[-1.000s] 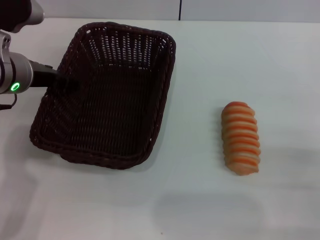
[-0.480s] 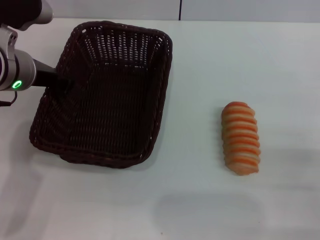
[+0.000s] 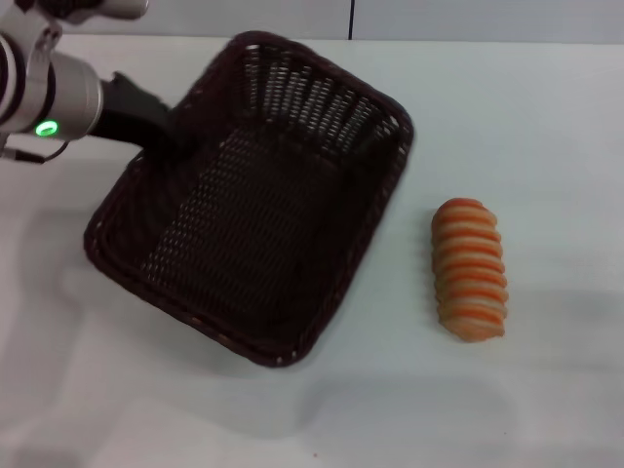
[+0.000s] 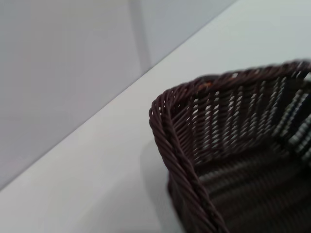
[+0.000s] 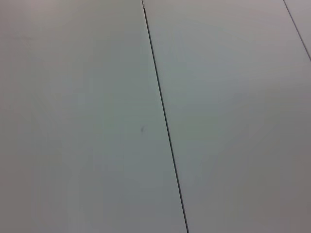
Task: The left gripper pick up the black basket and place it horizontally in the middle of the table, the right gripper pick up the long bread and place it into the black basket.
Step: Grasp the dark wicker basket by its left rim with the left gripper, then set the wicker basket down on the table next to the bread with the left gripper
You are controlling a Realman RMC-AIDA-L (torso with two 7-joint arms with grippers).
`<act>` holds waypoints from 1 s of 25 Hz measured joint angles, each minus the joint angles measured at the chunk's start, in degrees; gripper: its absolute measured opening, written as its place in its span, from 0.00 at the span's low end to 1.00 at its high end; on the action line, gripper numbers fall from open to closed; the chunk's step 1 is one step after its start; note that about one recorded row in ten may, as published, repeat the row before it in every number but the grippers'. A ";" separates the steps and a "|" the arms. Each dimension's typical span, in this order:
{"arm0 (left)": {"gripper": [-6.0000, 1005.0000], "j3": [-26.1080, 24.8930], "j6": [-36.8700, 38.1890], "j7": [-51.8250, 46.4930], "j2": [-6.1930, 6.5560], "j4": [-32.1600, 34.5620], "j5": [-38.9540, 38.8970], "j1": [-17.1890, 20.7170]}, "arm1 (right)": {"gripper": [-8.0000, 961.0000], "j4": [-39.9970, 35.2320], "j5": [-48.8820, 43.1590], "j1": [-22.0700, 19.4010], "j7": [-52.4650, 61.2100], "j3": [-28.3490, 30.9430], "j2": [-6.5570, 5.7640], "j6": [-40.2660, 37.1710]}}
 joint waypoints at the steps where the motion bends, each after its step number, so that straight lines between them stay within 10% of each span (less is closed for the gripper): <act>1: 0.28 -1.86 -1.61 2.54 0.00 0.73 -2.20 -1.06 | 0.83 0.00 -0.01 -0.11 0.00 0.00 0.00 -0.03; 9: 0.27 -17.93 -17.06 21.89 0.13 12.79 -12.39 -13.56 | 0.83 0.00 -0.10 -0.51 0.01 0.00 0.00 -0.15; 25: 0.23 -20.64 -24.75 31.91 1.89 28.05 -12.64 -25.18 | 0.83 -0.13 -0.23 -0.49 -0.37 0.00 0.00 -0.20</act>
